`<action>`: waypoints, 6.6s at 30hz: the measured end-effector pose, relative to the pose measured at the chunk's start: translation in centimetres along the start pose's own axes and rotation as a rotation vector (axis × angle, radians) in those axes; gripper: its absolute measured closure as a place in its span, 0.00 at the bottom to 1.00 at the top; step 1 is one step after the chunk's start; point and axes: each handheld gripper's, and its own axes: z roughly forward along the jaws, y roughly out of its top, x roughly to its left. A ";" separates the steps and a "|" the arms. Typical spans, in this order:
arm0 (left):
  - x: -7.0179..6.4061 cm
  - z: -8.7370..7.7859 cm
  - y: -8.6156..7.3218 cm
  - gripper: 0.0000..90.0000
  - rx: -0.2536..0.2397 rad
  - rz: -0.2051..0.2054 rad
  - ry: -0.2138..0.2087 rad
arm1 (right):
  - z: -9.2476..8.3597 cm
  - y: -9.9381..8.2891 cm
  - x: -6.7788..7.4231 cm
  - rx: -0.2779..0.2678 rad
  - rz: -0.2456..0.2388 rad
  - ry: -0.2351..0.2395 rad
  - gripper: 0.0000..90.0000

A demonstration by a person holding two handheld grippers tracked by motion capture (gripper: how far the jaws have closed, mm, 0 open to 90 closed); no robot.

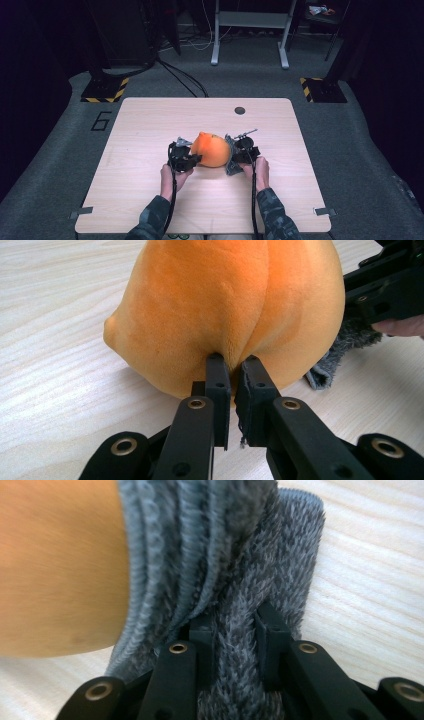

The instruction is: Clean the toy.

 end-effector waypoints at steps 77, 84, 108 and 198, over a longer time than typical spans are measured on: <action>-0.9 0.0 0.3 0.90 -0.013 0.031 -0.026 | -7.2 4.4 6.7 -0.222 -0.220 -0.041 0.82; -0.8 0.1 0.2 0.89 -0.019 0.010 -0.027 | -6.9 3.6 5.1 -0.206 -0.181 -0.036 0.82; -0.6 0.2 0.0 0.89 -0.027 0.009 -0.019 | -0.7 -0.3 -0.5 0.002 -0.010 -0.014 0.82; -0.4 0.2 -0.3 0.88 -0.049 0.040 0.005 | -6.4 2.0 1.7 -0.152 -0.082 0.042 0.82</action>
